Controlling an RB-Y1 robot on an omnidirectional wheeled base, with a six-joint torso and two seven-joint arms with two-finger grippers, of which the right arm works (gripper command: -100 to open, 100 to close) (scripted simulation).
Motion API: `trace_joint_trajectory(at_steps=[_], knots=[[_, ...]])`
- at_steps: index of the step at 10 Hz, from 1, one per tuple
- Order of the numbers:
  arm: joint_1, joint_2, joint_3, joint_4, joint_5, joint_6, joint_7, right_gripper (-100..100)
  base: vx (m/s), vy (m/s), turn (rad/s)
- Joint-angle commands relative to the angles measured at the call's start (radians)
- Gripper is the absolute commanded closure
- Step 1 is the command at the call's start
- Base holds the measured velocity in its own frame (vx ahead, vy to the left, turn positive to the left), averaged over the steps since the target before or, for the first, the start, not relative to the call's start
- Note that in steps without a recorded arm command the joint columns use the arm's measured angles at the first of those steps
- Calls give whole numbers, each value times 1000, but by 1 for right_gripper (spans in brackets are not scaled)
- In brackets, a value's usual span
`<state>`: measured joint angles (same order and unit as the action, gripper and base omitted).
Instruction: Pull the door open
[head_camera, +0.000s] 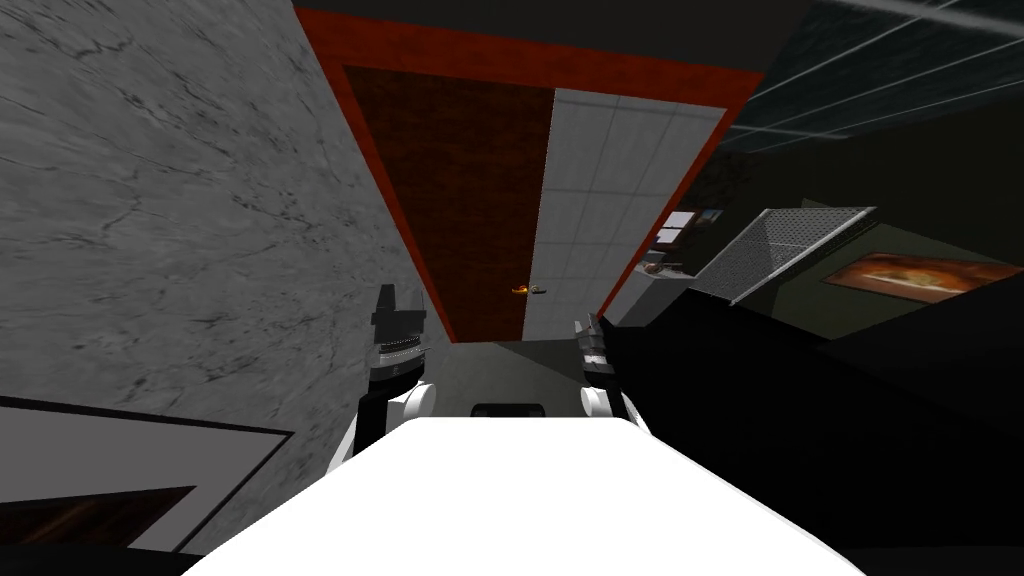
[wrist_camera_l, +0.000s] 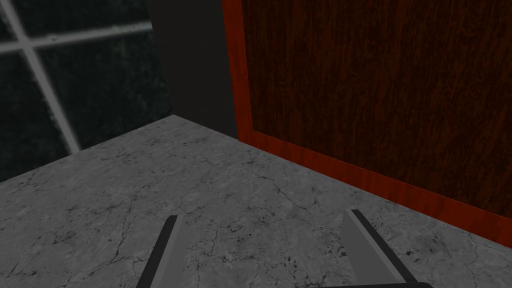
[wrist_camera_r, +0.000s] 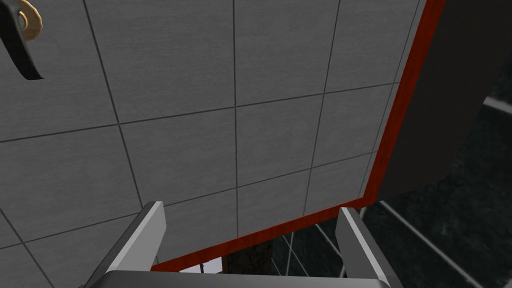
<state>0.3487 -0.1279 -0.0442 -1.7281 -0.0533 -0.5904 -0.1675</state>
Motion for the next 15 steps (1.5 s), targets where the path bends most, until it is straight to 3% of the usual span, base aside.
trace_joint_trajectory(at_steps=[1, 5, 6, 15], knots=[[-7, -7, -1, 47, -1, -16, -3, -100, 72, 12, 80], [-37, -27, -6, 169, -4, -49, -10, -100, 101, 11, 70], [-37, -27, -6, 172, -4, -49, -10, -100, 66, 8, 25], [-103, -69, -16, 446, -11, -121, -26, -100, 98, 7, 68]])
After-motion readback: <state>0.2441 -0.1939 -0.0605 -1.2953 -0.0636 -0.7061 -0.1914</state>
